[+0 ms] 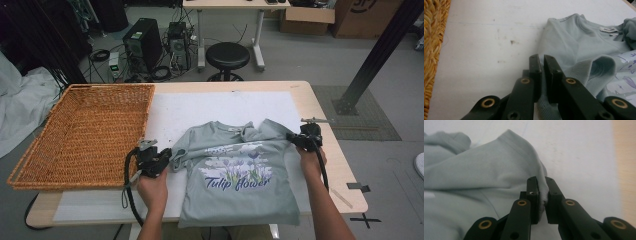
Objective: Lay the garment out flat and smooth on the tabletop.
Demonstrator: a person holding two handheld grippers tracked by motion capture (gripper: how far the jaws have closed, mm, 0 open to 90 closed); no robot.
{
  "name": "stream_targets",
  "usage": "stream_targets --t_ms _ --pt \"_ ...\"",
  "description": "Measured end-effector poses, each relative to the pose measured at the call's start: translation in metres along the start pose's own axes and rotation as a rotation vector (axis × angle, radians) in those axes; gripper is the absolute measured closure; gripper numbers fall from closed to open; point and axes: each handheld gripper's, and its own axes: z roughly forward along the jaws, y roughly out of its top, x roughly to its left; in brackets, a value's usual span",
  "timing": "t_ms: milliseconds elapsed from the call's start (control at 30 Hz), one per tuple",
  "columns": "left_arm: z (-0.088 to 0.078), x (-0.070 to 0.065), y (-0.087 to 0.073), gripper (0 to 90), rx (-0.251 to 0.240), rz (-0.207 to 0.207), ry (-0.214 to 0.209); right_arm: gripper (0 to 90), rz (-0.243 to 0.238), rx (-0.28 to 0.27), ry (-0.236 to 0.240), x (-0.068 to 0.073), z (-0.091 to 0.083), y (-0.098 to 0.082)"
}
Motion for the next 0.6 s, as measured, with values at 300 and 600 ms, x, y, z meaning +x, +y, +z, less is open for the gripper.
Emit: stream_targets --t_ms 300,600 --pt "-0.008 0.001 -0.007 85.8 0.025 0.013 -0.043 83.5 -0.098 0.05 -0.09 0.011 -0.075 -0.057" --pt "-0.011 0.0 -0.004 69.7 0.066 0.026 -0.128 69.3 -0.125 0.052 -0.075 0.029 -0.107 -0.08"
